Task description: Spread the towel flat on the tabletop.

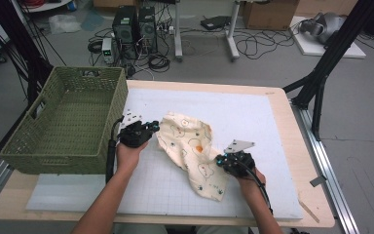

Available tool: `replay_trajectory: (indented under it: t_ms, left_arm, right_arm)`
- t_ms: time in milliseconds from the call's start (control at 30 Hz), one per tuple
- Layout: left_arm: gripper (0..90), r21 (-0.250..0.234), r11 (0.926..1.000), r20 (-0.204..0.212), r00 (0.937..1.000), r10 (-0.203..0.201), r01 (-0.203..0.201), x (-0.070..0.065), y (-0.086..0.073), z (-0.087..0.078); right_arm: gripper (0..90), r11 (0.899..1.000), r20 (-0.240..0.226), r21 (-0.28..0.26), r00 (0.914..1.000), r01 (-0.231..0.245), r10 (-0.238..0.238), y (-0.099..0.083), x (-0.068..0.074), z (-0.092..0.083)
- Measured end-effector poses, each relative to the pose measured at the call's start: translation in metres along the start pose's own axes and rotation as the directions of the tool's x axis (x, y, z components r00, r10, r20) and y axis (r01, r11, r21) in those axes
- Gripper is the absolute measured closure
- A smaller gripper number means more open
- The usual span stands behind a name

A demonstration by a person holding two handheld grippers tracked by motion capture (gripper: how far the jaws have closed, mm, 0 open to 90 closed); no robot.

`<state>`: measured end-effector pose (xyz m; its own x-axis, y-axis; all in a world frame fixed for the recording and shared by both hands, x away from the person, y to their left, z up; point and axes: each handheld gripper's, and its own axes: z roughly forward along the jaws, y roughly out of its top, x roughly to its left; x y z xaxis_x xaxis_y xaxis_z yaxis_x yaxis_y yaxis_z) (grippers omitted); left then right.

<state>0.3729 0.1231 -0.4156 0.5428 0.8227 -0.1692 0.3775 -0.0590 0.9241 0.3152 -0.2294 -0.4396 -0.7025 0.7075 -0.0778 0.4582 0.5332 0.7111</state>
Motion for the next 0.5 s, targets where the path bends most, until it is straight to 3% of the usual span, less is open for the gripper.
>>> replay_trajectory:
  t_ms: [100,167,267,433,500]
  left_arm:
    - [86.3,0.006,1.0,-0.005,1.0,0.001,-0.001,0.003,0.002,0.0]
    - [86.3,0.016,0.9998,-0.013,0.9999,0.009,-0.009,0.004,0.002,0.001]
    - [86.2,0.032,0.9995,-0.01,0.9999,0.003,-0.003,0.004,0.0,0.007]
    - [84.7,0.033,0.9994,0.01,1.0,0.003,-0.003,-0.002,-0.004,0.019]
    - [72.2,0.018,0.9998,0.008,0.9999,-0.009,0.008,-0.005,-0.005,0.022]
  right_arm:
    - [86.4,0.997,0.05,-0.026,0.9961,-0.071,0.073,-0.004,-0.017,-0.008]
    - [86.4,0.99,0.058,-0.056,0.9896,-0.128,0.131,-0.006,-0.03,-0.013]
    - [86.4,0.982,0.114,-0.066,0.9764,-0.177,0.184,-0.006,-0.047,-0.015]
    - [86.4,0.966,0.214,-0.077,0.9422,-0.247,0.258,0.002,-0.073,-0.01]
    - [86.4,0.961,0.255,-0.073,0.9269,-0.265,0.275,0.005,-0.081,-0.008]
